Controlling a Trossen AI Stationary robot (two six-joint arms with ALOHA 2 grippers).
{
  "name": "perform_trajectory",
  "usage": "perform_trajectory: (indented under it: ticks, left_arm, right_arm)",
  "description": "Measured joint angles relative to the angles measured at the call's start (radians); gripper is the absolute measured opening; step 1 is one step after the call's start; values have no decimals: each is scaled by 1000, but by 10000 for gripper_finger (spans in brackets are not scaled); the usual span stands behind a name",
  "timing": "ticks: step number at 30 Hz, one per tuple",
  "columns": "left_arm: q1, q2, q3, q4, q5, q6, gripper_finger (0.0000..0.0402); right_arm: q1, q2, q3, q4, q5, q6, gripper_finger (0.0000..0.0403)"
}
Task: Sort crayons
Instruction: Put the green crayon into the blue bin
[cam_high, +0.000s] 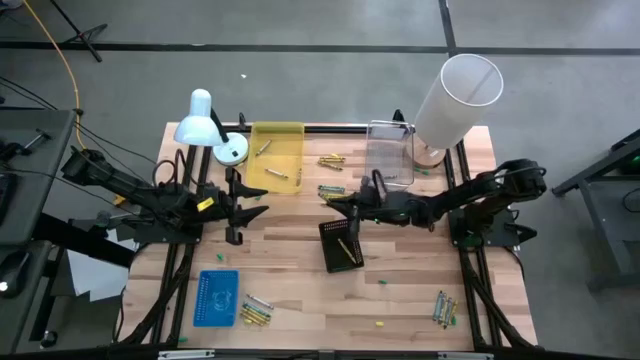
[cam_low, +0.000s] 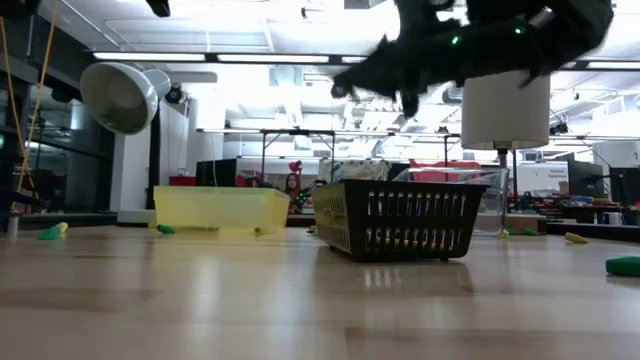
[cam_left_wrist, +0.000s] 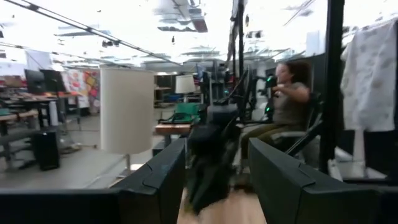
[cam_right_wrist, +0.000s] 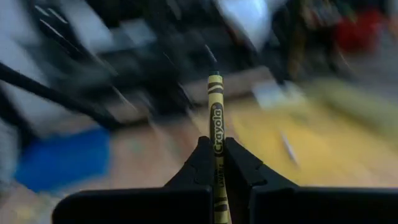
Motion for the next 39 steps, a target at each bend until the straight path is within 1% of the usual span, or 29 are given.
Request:
perform_trajectory:
  ticks: [2, 5, 13, 15, 18, 21, 25, 28, 39]
  left_arm:
    - [0, 9, 0, -1, -3, 24, 160]
    - [0, 21, 0, -1, -4, 58, 160]
    - [0, 23, 0, 10, -8, 73, 160]
    - [0, 23, 0, 10, -8, 73, 160]
    - [0, 23, 0, 10, -8, 73, 160]
    - [-1, 24, 0, 15, -8, 73, 160]
    - [-1, 23, 0, 39, -8, 88, 160]
    - [-1, 23, 0, 37, -8, 89, 160]
    - [-2, 23, 0, 6, -6, 66, 160]
  right_arm:
    - [1, 29, -32, 169, -54, -68, 0]
    - [1, 73, -36, 290, -105, -129, 0]
    - [1, 101, -2, 285, -181, -154, 0]
    - [1, 103, -2, 260, -194, -134, 0]
    - [11, 147, 43, 190, -201, -116, 0]
    - [30, 243, 156, 102, -247, -129, 0]
    - [54, 410, 360, -20, -315, -184, 0]
    - [67, 531, 525, -77, -380, -222, 0]
    - [71, 876, 1044, -151, -681, -229, 0]
